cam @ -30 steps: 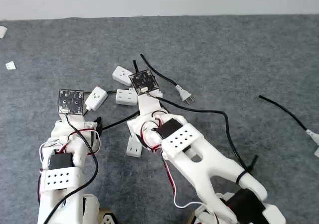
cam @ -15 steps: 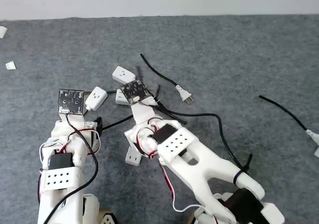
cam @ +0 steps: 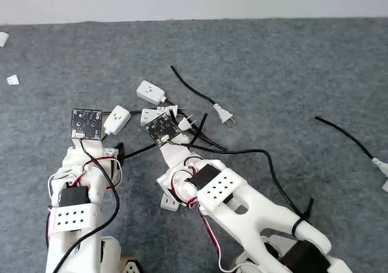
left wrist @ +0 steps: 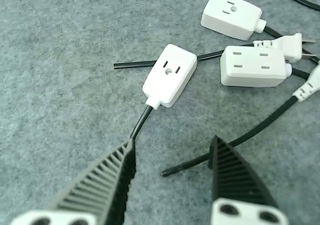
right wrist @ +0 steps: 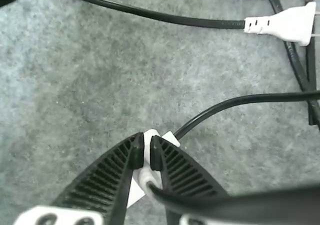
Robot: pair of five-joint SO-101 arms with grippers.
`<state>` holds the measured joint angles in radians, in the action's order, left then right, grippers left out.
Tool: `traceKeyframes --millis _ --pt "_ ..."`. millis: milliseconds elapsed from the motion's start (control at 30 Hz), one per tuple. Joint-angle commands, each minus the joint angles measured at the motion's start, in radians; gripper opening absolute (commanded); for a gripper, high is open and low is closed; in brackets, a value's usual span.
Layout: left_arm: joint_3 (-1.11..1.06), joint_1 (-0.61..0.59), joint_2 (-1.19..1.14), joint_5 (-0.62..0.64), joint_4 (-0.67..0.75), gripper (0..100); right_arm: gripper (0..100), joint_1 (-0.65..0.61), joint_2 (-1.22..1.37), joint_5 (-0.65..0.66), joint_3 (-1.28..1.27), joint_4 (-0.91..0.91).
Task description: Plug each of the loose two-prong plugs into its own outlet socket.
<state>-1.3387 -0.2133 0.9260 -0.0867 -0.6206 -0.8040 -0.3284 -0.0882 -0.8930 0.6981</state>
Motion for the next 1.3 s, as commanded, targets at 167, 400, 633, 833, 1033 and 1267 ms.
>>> traceKeyframes --millis 167,400,633,833,1033,1267 --pt "0.013 -0.006 0.023 -0.012 0.008 23 0.9 -0.015 -0.021 0.069 -0.012 0.004" --pt "0.012 -0.006 0.023 -0.014 0.008 23 11.1 -0.035 -0.027 0.064 -0.008 -0.021" --pt "0.012 -0.006 0.023 -0.014 0.008 23 12.6 -0.036 -0.031 -0.044 -0.009 -0.031" --pt "0.012 -0.006 0.023 -0.015 0.009 23 12.7 -0.050 -0.022 -0.048 -0.008 0.001" --pt "0.012 -0.006 0.023 -0.015 0.009 23 12.7 -0.085 -0.022 -0.037 -0.003 -0.004" --pt "0.012 -0.006 0.023 -0.015 0.009 23 12.7 -0.050 -0.033 0.140 0.025 0.133"
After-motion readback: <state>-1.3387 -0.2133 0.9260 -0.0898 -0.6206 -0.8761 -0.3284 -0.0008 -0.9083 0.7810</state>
